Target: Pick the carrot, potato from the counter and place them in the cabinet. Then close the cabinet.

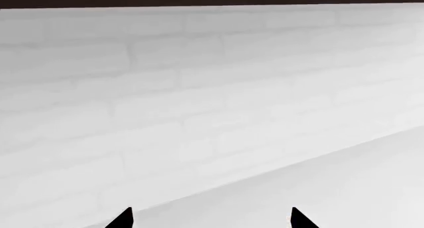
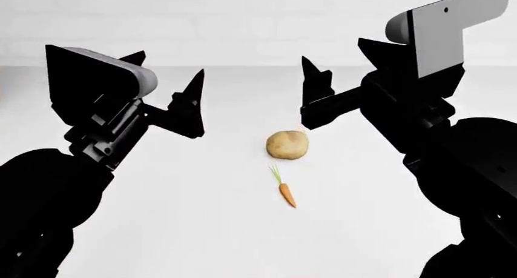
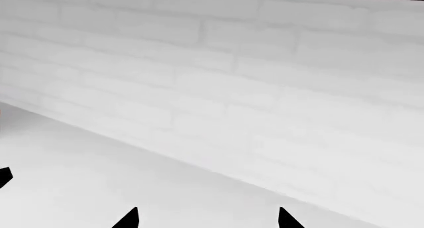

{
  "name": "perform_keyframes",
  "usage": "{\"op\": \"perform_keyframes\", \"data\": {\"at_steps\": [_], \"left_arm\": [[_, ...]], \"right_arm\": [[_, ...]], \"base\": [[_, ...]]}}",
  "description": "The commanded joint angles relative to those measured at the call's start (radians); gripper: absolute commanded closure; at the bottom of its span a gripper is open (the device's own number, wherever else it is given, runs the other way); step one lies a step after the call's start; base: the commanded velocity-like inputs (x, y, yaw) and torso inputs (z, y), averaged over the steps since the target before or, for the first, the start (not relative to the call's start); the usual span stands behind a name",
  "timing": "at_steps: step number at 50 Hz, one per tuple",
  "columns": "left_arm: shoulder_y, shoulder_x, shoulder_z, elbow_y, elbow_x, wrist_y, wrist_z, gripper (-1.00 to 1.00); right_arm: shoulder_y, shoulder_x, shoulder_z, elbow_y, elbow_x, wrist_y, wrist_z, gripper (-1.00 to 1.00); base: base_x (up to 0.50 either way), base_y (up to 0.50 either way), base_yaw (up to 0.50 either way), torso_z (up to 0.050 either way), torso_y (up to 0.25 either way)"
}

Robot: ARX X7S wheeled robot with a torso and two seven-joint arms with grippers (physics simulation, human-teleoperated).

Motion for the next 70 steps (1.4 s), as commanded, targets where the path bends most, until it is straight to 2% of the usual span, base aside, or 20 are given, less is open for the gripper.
{"op": "perform_keyframes", "data": {"at_steps": [1,46,48,53,56,60,64,70], "left_arm": [[0.01,-0.007,0.012,0.006,0.001,0.008,0.002,-1.0],[0.028,-0.018,0.034,-0.013,-0.004,0.042,0.008,-1.0],[0.026,-0.018,0.034,-0.017,-0.004,0.043,0.008,-1.0],[0.024,-0.018,0.037,-0.027,-0.003,0.048,0.009,-1.0],[0.025,-0.019,0.034,-0.027,-0.006,0.049,0.009,-1.0],[0.027,-0.024,0.029,-0.024,-0.01,0.05,0.012,-1.0],[0.027,-0.025,0.031,-0.027,-0.011,0.057,0.016,-1.0],[0.03,-0.024,0.032,-0.039,-0.012,0.072,0.025,-1.0]], "right_arm": [[0.005,0.011,0.002,0.001,0.087,0.004,0.064,-1.0],[-0.008,0.054,-0.009,0.028,0.294,-0.032,0.223,-1.0],[0.001,0.034,0.029,0.039,0.339,0.009,0.261,-1.0],[0.022,0.084,0.044,0.221,0.933,0.002,0.763,-1.0],[0.012,0.12,0.007,0.247,1.094,-0.043,0.912,-1.0],[-0.026,0.166,-0.042,0.253,1.214,-0.092,1.024,-1.0],[-0.105,0.191,-0.062,0.213,1.252,-0.114,1.074,-1.0],[-0.251,0.17,-0.024,0.127,1.137,-0.078,0.997,-1.0]], "base": [[0.25,0.0,0.0,0.0,0.0],[0.13,0.0,0.0,0.0,0.0],[0.0,0.0,0.0,0.0,0.0],[0.0,0.0,0.0,0.0,0.0],[0.0,0.0,0.0,0.0,0.0],[0.0,0.0,0.0,0.0,0.0],[0.0,0.0,0.0,0.0,0.0],[0.0,0.0,0.0,0.0,0.0]]}}
